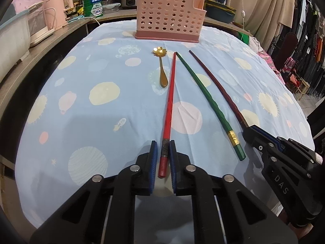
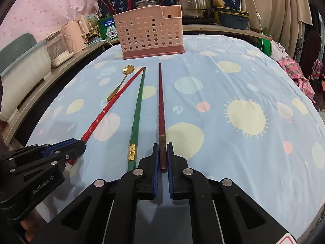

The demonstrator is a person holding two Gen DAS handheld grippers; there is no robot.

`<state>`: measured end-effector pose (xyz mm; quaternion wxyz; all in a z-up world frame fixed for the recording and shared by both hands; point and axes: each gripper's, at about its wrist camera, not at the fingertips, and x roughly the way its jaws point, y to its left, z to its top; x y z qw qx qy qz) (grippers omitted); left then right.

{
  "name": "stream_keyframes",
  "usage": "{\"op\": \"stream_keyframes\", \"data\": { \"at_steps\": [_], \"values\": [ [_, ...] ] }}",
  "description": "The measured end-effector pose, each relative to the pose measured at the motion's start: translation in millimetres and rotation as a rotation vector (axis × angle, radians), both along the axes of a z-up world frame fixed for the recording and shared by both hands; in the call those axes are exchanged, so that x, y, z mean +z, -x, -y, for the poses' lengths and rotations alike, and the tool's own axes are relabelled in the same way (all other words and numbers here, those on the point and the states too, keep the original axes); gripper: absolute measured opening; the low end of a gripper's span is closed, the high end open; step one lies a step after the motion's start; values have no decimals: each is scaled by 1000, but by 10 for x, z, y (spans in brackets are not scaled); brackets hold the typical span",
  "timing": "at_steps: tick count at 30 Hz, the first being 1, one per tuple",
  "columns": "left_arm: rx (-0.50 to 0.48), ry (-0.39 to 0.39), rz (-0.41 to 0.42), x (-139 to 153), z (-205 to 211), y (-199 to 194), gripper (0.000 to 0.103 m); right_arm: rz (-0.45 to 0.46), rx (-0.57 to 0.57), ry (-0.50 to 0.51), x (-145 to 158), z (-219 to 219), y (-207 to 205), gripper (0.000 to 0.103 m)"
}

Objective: Organize utensils
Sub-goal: 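Grasp a red chopstick with the left tool while the right tool grasps a dark red one, then carry the red chopstick to the holder with the left tool while the right tool carries its chopstick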

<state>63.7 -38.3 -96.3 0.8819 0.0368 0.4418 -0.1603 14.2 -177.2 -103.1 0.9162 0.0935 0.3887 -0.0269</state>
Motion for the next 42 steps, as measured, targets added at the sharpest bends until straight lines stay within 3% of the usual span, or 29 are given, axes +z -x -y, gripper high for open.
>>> {"op": "stream_keyframes", "data": {
  "at_steps": [11, 19, 42],
  "values": [
    [9, 23, -24, 60, -64, 45, 8, 21, -14, -27, 89, 62, 88, 7],
    [21, 49, -1, 244, -154, 54, 8, 71, -16, -45, 314, 109, 161, 7],
    [45, 157, 193, 1419, -278, -335, 7, 299, -83, -97, 1384, 562, 54, 7]
  ]
}}
